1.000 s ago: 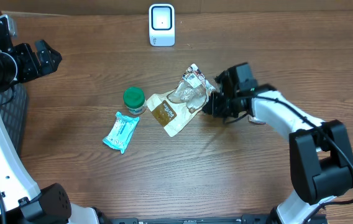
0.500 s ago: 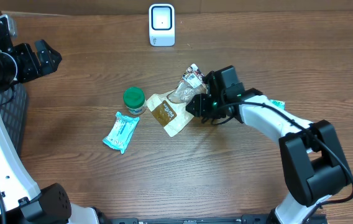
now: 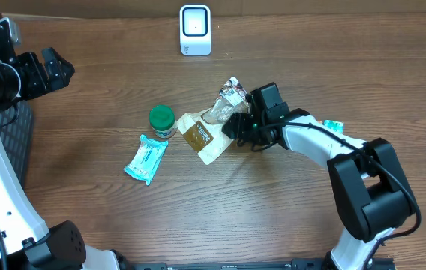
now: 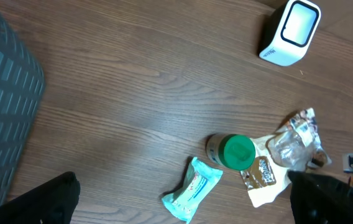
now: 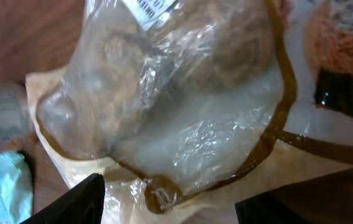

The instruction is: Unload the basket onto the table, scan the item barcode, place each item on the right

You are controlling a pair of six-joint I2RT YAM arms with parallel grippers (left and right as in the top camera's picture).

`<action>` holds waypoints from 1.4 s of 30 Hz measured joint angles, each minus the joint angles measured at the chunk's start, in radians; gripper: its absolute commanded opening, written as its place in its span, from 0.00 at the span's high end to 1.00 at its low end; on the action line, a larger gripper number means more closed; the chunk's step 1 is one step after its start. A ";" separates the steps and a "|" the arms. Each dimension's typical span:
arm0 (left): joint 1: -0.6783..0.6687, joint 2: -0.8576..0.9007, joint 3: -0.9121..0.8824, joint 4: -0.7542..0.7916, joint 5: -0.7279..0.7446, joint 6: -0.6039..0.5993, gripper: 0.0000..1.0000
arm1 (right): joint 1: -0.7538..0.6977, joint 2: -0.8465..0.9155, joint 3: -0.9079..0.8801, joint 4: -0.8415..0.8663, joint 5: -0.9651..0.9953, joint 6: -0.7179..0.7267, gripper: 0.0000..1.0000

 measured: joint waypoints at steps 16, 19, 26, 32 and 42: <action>0.000 0.000 0.000 0.000 0.000 0.000 0.00 | -0.013 0.116 0.042 0.150 -0.023 0.022 0.96; 0.000 0.000 0.000 0.000 0.000 0.000 0.00 | -0.034 0.113 0.064 0.049 -0.074 -0.024 0.96; 0.000 0.000 0.000 0.000 0.000 0.000 0.00 | -0.113 0.101 0.160 -0.399 -0.156 -0.226 0.96; 0.000 0.000 0.000 0.000 0.000 0.000 0.01 | -0.129 0.101 0.330 -0.743 -0.121 -0.486 0.83; 0.000 0.000 0.000 0.000 0.000 0.000 0.00 | -0.131 0.101 0.386 -0.787 -0.073 -0.603 0.34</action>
